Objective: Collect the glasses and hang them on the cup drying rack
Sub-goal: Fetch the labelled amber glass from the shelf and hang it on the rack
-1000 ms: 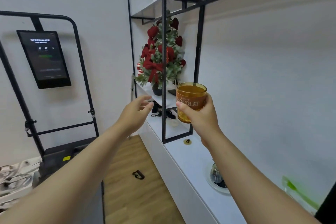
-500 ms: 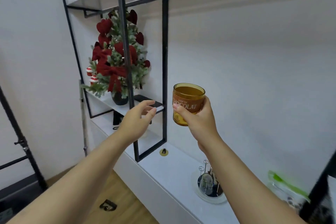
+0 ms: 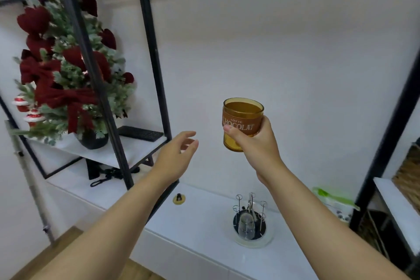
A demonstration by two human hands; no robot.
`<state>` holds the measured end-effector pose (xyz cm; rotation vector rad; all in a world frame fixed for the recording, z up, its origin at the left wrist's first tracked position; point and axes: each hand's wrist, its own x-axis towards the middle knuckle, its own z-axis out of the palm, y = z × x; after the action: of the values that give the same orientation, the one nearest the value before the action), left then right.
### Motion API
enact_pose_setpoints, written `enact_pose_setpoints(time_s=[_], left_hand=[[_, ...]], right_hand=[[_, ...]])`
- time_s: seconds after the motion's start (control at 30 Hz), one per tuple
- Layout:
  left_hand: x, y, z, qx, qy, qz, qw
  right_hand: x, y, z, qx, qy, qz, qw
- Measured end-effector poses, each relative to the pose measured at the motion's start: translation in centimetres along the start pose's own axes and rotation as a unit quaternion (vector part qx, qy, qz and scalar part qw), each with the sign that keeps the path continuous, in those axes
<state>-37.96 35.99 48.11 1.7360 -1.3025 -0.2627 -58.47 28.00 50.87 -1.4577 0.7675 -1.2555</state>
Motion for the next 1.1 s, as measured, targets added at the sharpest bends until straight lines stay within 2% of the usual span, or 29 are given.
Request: enact_pose_setpoints(time_s=[0.3, 0.6, 0.87, 1.1], left_hand=[[4.6, -6.7, 8.4, -0.041, -0.087, -0.02, 0.995], [7.2, -14.2, 19.0, 0.06, -0.13, -0.009, 0.99], [4.7, -26.9, 32.2, 0.049, -0.218, 0.052, 0.973], [2.3, -33.8, 40.9, 0.051, -0.204, 0.106, 0.972]], right_hand=[[4.2, 7.7, -2.5, -0.029, 0.03, 0.029, 0.999], [4.5, 16.3, -3.0, -0.085, 0.102, 0.054, 0.99], [3.2, 28.0, -2.0, -0.118, 0.173, 0.062, 0.976], [-0.6, 38.5, -2.1, -0.103, 0.218, 0.092, 0.966]])
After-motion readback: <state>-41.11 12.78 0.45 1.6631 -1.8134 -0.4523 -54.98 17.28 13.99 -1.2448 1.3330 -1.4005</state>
